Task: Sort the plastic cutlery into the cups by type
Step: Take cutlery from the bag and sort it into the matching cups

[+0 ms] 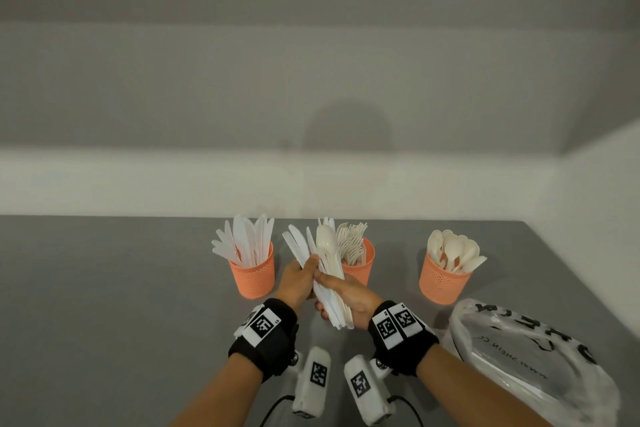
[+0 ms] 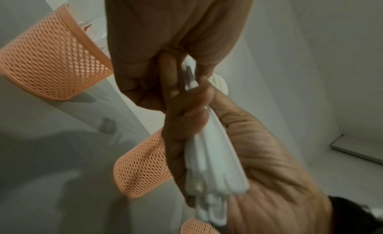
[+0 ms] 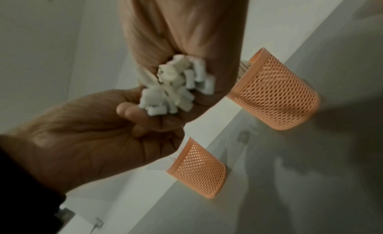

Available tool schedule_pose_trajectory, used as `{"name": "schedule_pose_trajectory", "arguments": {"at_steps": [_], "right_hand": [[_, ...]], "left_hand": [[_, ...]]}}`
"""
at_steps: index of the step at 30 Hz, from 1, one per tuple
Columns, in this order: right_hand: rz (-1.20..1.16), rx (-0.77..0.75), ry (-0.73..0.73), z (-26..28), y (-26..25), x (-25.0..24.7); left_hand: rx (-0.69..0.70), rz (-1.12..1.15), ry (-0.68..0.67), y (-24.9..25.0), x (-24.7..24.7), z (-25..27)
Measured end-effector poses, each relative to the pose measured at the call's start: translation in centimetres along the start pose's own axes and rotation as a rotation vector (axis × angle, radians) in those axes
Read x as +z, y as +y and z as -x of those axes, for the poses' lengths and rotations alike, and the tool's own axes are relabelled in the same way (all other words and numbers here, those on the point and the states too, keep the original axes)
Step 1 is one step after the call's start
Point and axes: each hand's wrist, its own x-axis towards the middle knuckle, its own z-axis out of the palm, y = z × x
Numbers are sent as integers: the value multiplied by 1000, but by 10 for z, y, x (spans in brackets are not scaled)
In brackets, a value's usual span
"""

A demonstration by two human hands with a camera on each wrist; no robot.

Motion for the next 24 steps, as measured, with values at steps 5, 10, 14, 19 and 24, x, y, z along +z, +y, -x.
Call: {"name": "schedule_pose_trajectory", "arguments": {"at_steps": [5,10,14,19,24], "right_hand": [[-6,20,-40,7,-2,-2],[-24,24,-67,6,2,-12],[145,-24,112,6,6,-18],[433,-200,373,-4,15,-21],[771,-352,441,-4,17,-16]], "left_hand": [[-32,39,26,0,-1,-1],[-7,284,187,3,-8,-7],[57,428,313,19,-24,-16],[76,73,184,19,-21,-10],[90,4,55,10,-3,-4]]}}
